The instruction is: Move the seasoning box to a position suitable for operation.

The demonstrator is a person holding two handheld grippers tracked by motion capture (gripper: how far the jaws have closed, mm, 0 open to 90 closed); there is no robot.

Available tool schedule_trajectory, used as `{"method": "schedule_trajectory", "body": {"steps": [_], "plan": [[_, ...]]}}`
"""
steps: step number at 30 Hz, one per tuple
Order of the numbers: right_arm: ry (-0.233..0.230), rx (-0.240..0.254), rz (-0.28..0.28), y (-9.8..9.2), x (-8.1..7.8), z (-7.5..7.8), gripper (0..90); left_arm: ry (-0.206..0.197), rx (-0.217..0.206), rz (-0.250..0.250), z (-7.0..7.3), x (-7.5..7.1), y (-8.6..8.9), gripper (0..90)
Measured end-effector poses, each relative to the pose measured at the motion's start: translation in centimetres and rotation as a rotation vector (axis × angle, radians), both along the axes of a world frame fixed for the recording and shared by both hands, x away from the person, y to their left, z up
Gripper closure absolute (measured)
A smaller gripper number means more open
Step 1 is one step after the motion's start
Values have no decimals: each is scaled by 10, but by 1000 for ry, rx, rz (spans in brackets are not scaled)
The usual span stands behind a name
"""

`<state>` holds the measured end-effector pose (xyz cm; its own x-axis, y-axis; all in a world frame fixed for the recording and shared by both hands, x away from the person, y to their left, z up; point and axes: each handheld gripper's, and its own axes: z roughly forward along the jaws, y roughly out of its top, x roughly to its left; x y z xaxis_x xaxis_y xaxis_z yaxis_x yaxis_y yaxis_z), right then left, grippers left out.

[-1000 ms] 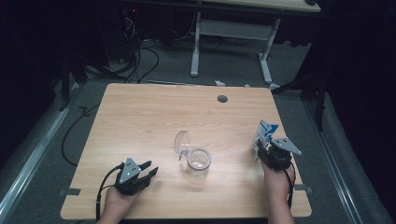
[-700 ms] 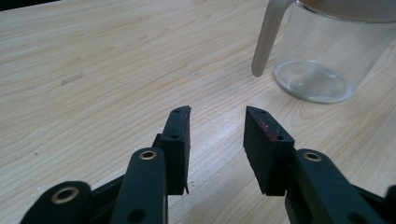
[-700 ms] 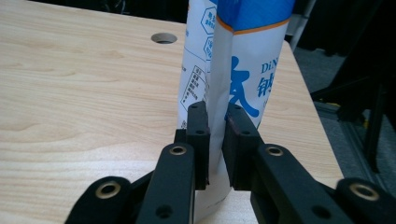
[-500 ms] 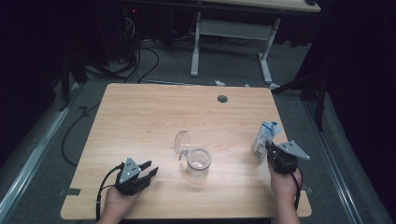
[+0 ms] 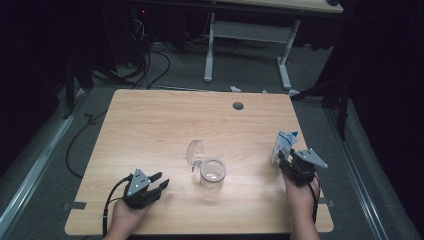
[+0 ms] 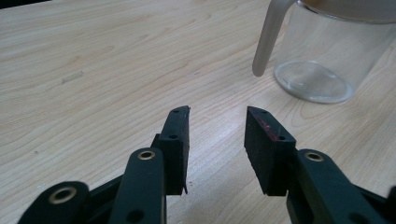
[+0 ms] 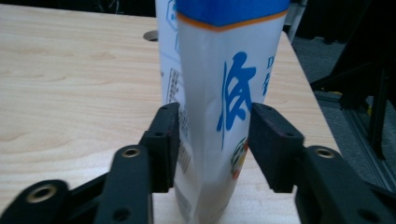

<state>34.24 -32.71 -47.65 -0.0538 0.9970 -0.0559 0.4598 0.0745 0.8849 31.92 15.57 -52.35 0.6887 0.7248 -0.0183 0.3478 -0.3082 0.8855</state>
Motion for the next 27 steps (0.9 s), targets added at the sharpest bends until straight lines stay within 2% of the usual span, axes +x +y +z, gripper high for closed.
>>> {"method": "schedule_trajectory", "body": {"steps": [3, 7, 12, 14, 23, 27], "plan": [[-10, 9, 0, 0, 1, 1, 529, 2, 1, -2, 0, 0, 1, 609], [-7, -3, -5, 2, 4, 0, 540, 1, -3, 1, 0, 0, 1, 609], [-21, -23, -4, 4, 4, -2, 650, 1, -4, 5, 0, 1, 2, 609], [-34, -10, -4, 3, 1, -1, 722, 1, -4, 4, 0, 1, 2, 609], [-66, -5, 2, 2, -5, -8, 703, 4, 0, 0, 0, 1, 2, 609], [-66, 5, 11, 0, -5, -9, 714, 4, 3, -2, -1, 1, 1, 609]]}}
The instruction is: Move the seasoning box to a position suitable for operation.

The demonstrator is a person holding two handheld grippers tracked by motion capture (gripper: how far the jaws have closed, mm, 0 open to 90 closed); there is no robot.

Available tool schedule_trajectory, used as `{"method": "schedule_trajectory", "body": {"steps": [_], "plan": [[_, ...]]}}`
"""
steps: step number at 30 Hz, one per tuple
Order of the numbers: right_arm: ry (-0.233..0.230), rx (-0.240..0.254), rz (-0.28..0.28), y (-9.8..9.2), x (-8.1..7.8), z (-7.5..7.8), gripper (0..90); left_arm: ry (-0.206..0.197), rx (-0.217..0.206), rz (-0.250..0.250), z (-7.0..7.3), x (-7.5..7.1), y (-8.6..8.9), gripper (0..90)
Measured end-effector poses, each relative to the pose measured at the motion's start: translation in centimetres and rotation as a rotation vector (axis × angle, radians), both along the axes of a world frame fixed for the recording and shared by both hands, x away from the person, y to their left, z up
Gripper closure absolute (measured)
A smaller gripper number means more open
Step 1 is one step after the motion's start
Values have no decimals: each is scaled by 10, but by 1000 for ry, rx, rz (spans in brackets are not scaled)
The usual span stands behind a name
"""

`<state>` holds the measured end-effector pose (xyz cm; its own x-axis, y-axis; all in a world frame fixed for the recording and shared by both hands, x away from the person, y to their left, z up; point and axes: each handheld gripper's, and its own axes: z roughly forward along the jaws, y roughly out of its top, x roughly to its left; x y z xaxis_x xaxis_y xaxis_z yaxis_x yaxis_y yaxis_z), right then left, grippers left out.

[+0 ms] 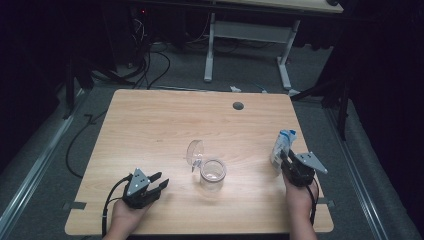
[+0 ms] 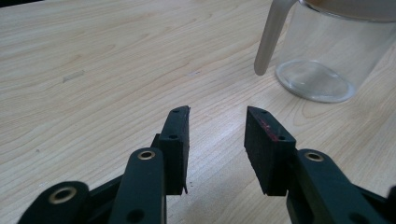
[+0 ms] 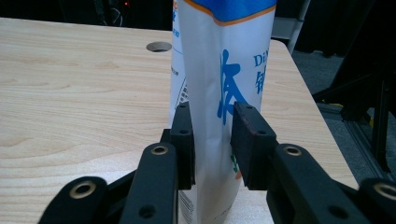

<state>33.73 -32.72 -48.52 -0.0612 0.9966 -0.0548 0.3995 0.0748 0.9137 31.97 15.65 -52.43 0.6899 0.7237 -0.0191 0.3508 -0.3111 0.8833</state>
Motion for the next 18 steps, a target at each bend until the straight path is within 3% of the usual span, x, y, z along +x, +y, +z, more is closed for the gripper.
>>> {"method": "schedule_trajectory", "body": {"steps": [7, 18], "plan": [[0, -13, 15, -2, -2, 2, 816, 1, -8, -11, 0, 0, 0, 586], [37, 13, 39, -4, 1, 6, 846, -14, -40, -42, 1, -2, 0, 535]]}}
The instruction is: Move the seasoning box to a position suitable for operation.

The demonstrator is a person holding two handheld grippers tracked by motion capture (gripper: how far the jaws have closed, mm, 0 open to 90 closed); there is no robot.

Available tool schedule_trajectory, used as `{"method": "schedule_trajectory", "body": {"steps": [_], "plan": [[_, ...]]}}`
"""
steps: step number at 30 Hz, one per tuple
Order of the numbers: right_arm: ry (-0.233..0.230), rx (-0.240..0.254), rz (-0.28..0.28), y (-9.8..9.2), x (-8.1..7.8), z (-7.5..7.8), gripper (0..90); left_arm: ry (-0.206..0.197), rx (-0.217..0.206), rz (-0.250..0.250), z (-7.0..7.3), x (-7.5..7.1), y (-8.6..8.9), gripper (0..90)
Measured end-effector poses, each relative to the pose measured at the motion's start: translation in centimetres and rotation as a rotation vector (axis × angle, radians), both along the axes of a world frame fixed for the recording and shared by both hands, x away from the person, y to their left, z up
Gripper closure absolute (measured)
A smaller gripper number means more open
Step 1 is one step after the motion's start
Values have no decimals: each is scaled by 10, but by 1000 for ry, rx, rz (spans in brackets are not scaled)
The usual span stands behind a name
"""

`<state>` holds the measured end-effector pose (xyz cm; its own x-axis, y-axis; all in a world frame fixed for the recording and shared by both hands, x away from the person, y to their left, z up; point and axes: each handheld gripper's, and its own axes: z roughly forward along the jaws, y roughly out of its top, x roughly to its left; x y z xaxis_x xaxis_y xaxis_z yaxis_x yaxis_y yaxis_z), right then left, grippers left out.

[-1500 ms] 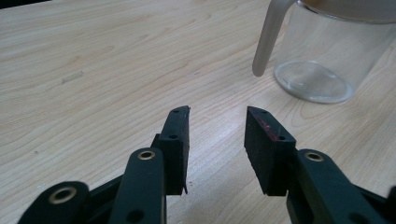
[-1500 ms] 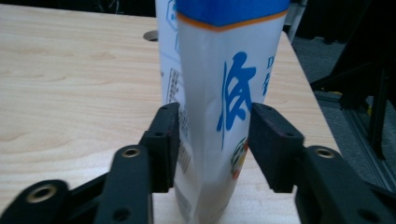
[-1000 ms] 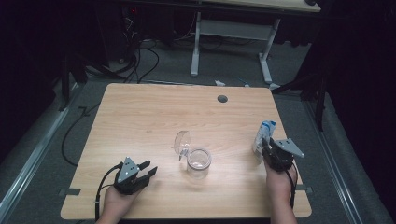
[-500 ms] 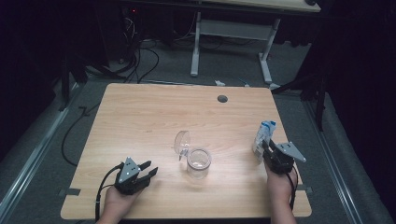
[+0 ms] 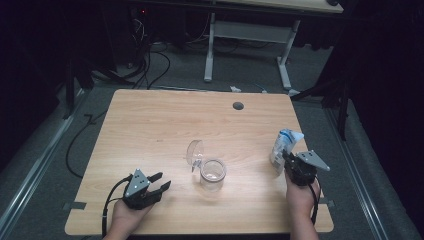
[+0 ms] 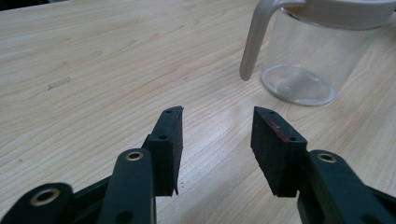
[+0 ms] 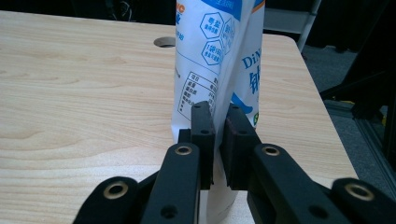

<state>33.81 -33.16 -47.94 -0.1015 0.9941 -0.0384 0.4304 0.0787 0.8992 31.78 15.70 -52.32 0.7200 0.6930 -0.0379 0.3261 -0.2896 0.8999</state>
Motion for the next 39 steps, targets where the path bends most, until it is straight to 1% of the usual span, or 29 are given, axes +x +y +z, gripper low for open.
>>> {"method": "schedule_trajectory", "body": {"steps": [1, 3, 6, 8, 10, 11, 14, 17, 19, 21, 22, 26, 27, 28, 32, 36, 38, 39], "plan": [[1, -3, 10, -1, 0, 0, 848, -2, -4, 3, 0, 0, 0, 526], [-2, -5, 12, -1, 0, 0, 849, 0, -5, 5, 0, 0, 1, 519], [-2, 1, 18, -1, 0, 0, 852, 11, -12, 11, 0, 1, 2, 508], [1, 1, 25, -2, 0, 1, 857, 18, -9, 14, 0, 2, 2, 505], [10, 2, 27, -2, 1, 2, 864, 22, -10, 16, -1, 2, 2, 505], [18, 6, 37, -3, 1, 5, 871, 26, -11, 17, -1, 2, 2, 505], [22, 4, 51, -3, 1, 7, 876, 25, -7, 17, -2, 2, 2, 505], [32, 22, 78, -4, 0, 12, 880, 27, -9, 18, -1, 2, 2, 505], [33, 21, 88, -4, 0, 12, 882, 28, -12, 19, -1, 2, 3, 505], [37, 35, 97, -4, -2, 13, 882, 29, -13, 19, -1, 3, 3, 505], [37, 32, 112, -4, -3, 14, 883, 30, -12, 15, -1, 3, 3, 505], [44, 28, 124, -3, -6, 17, 886, 20, -11, 16, -2, 2, 2, 505], [48, 16, 134, 0, -8, 19, 887, 19, -11, 17, -3, 3, 2, 505], [48, 16, 134, 0, -8, 19, 887, 19, -12, 17, -3, 3, 2, 505], [55, -10, 160, 5, -12, 24, 888, 18, -16, 17, -3, 3, 2, 503], [57, -10, 194, 13, -17, 27, 887, 15, -21, 17, -2, 2, 2, 500], [54, -8, 214, 20, -21, 28, 887, 11, -22, 17, -2, 2, 3, 500], [54, -8, 214, 20, -21, 28, 887, 11, -22, 17, -2, 2, 3, 500]]}}
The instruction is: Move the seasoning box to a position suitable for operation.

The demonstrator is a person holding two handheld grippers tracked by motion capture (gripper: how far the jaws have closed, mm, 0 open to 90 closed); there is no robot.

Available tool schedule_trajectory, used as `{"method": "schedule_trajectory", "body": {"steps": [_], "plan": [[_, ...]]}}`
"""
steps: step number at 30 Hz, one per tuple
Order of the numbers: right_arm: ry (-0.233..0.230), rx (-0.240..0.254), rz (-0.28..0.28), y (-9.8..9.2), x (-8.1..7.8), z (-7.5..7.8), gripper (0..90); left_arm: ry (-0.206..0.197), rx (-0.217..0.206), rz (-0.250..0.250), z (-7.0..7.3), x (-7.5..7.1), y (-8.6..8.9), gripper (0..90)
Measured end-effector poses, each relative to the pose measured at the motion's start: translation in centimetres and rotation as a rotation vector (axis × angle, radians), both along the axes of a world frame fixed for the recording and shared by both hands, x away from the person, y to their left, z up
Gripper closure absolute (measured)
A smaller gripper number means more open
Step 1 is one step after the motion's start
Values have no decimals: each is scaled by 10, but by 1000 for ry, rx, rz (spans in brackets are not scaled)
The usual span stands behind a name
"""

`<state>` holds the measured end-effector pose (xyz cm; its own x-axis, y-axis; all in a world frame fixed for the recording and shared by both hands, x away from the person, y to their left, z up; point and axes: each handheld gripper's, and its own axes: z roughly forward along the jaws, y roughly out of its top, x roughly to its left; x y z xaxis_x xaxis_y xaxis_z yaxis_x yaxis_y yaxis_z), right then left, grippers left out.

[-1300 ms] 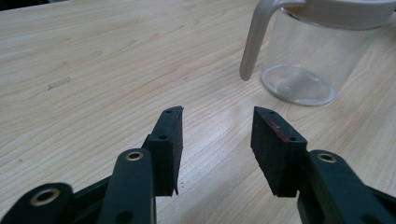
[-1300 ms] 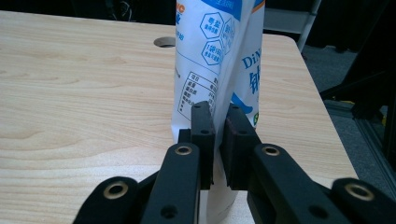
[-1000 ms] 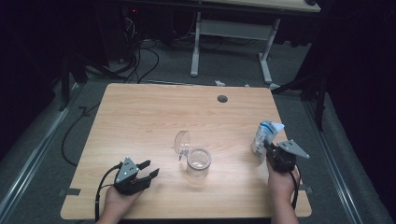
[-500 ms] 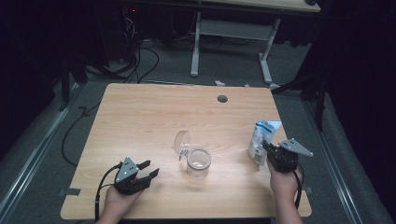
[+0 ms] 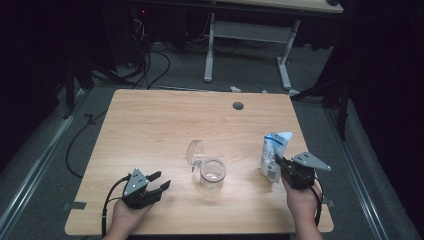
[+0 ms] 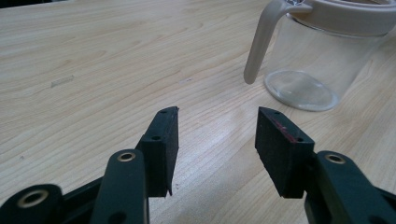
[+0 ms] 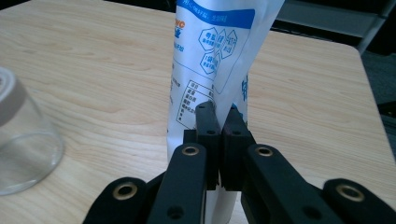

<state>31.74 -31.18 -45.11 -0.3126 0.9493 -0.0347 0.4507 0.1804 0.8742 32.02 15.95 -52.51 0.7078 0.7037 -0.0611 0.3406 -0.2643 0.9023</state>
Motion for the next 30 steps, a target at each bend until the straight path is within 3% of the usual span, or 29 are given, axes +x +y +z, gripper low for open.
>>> {"method": "schedule_trajectory", "body": {"steps": [10, 30], "plan": [[2, -3, 88, 28, -6, -1, 888, -2, -8, -7, 0, -1, 1, 500], [14, -19, 175, 50, -10, 8, 889, -9, -13, -21, 1, -2, -1, 506]]}}
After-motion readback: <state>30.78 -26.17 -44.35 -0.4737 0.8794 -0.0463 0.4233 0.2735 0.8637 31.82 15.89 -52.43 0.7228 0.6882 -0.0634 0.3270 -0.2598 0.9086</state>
